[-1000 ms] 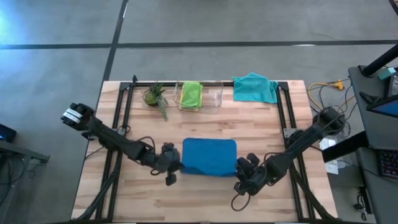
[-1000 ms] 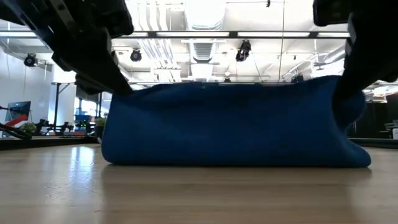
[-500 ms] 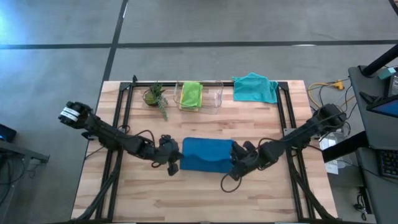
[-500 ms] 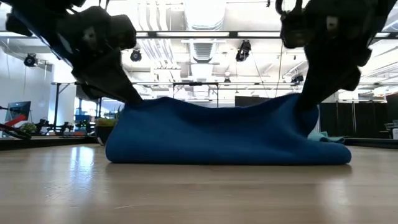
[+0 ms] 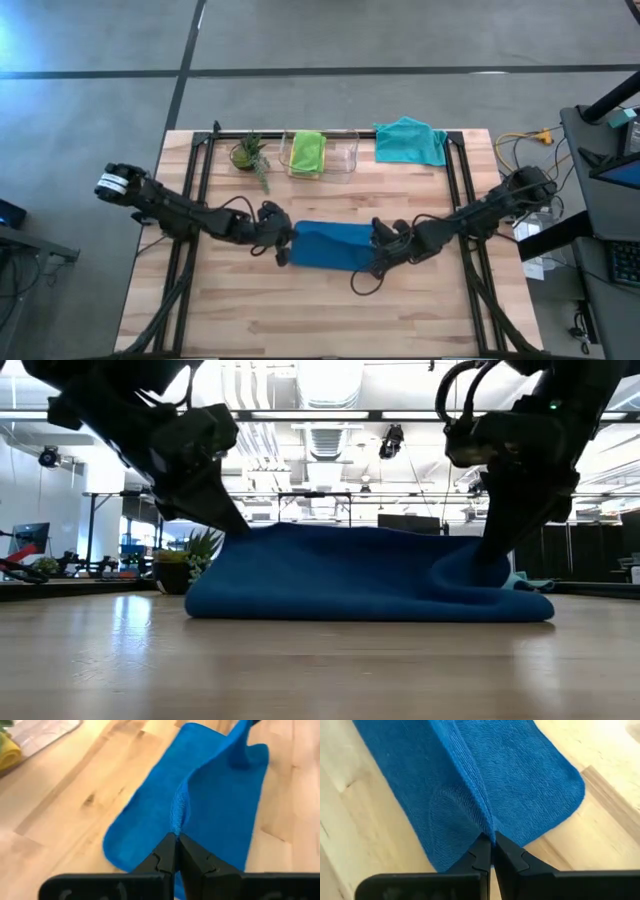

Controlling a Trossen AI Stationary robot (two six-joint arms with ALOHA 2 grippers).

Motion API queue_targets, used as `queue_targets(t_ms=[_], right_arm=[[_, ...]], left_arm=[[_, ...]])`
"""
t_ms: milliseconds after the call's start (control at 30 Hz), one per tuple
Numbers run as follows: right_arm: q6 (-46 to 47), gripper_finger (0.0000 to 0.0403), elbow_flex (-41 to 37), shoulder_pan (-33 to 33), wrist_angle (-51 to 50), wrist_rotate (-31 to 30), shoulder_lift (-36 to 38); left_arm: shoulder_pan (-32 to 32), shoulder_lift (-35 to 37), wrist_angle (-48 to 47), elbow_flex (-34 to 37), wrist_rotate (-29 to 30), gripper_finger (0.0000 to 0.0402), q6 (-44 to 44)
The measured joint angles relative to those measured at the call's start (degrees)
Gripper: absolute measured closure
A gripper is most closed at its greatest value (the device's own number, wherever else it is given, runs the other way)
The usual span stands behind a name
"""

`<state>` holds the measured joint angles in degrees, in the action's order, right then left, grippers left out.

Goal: Fold microfiber towels
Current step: Fold the bottom blue towel

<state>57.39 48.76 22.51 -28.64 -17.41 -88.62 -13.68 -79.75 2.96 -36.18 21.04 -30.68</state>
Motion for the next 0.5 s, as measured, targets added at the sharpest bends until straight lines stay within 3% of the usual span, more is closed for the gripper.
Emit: queue_targets(t_ms=[367,500], right_arm=[[0.7,0.0394,-0.3,-2.8,-3.6,0.0,0.0],[1.1,0.038,-0.3,-3.7,-5.6,0.1,0.1]], left_arm=[[2.8,-2.3,0.0,0.0,-1.1,0.0399,0.1],[3.1,-3.3,0.0,0.0,-1.1,0.037,0.0]])
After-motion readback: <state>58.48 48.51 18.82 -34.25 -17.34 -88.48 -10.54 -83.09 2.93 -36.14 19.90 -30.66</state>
